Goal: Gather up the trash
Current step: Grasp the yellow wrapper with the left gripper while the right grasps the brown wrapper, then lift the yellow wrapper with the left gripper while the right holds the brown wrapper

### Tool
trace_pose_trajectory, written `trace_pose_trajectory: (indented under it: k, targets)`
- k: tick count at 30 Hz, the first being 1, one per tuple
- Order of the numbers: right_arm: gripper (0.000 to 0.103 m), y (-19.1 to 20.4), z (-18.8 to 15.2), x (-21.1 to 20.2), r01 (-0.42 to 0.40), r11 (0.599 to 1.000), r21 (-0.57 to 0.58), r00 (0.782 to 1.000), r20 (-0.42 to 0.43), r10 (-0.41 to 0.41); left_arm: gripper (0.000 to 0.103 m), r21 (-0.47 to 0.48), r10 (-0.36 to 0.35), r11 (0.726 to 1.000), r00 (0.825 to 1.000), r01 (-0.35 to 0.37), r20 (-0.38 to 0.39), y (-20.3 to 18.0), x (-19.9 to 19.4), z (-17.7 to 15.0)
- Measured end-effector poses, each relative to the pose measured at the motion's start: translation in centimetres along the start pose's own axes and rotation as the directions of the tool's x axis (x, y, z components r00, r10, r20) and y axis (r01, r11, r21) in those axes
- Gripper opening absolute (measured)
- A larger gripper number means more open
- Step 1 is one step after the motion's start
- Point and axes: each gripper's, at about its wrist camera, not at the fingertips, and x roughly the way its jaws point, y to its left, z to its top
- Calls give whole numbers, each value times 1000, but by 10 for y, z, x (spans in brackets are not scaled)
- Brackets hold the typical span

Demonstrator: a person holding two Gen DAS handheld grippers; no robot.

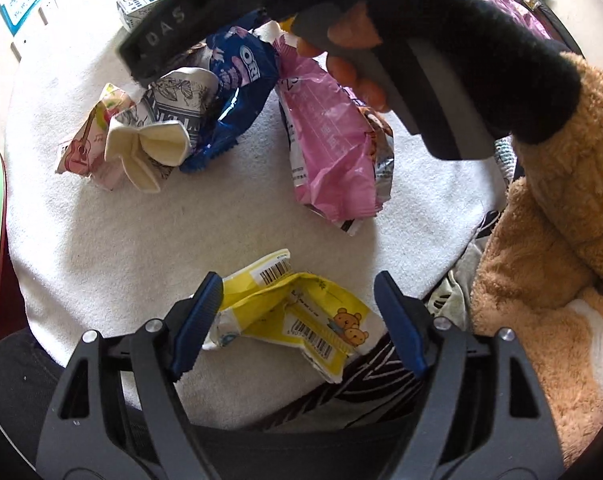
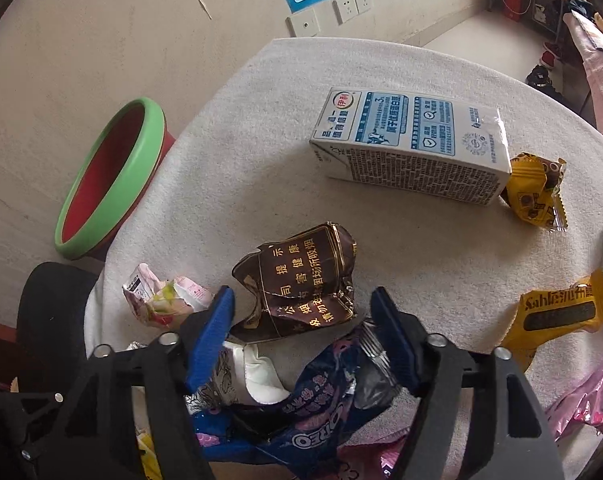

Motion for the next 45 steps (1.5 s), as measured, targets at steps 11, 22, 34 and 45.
trace_pose_trajectory:
  k: [11,22,34,45]
  targets:
    - [55,-18,7,-21,-48,996,82,995,88,40,30,-72,48,996,999,-49,-12,30,-7,3]
    - [55,-22,9,-31,-53,994,100,993,112,42,18,-206,107,975,988,-82,111,65,-34,9]
    - [55,-23,10,-27,-58,993,107,994,98,47,53,-169,127,980,986,-108,107,67,-37,9]
    - [55,-22,10,-25,-60,992,114,994,95,49,54,-68,73,995,997,-72,10,39,-9,11]
